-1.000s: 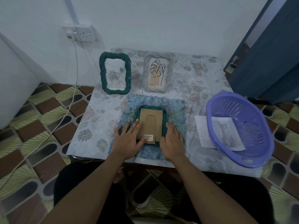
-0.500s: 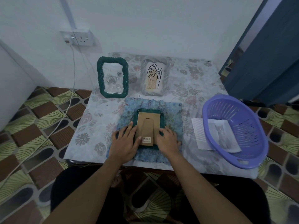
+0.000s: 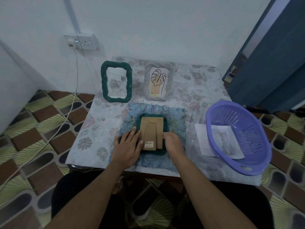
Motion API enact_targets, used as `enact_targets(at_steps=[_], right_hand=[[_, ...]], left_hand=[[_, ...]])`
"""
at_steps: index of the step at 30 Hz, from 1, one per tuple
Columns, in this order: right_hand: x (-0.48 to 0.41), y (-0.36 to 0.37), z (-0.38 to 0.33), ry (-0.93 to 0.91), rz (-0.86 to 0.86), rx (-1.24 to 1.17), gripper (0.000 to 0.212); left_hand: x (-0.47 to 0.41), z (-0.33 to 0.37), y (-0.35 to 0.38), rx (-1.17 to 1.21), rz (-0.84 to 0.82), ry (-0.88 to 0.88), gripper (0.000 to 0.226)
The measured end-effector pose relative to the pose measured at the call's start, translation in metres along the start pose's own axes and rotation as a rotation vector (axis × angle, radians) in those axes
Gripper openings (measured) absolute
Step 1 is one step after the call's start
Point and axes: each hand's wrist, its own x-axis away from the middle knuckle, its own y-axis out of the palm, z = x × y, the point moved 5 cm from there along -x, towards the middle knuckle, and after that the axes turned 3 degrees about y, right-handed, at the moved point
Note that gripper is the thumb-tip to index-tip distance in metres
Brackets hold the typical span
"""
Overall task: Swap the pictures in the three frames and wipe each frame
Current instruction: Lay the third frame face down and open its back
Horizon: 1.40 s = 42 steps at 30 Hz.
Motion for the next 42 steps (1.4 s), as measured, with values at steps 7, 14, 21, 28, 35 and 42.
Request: enact_targets(at_steps=[7,14,21,28,35,42], right_hand=[[0.013,0.001,-0.036,-0.139,0.069,0.125,0.027],[0.014,0.007,-0.047,-0.212,0.103,0.321,0.034],[0.02,0.002,-0.045,-0.22,0.171,0.576,0.029],[0.024,0.01,-0.052,-0.251,0.132,0.308,0.038],[0.041,0.039,-0.078,-0.464,0.042,0.173,0.024],[0.054,0.077,-0.077,-0.451,0.058,0.195,0.032]], left_hand=[[-0.001,0.0,-0.001,0.002,0.009,-0.004,0.076],[-0.002,-0.004,-0.002,0.058,-0.005,-0.015,0.077],[-0.003,-0.004,-0.004,0.127,-0.014,-0.047,0.078],[-0.014,-0.004,-0.017,0.423,-0.049,-0.183,0.049],[-0.01,-0.022,-0.045,0.796,0.229,-0.359,0.055],[0.015,-0.071,-0.048,1.015,0.351,-0.527,0.066]])
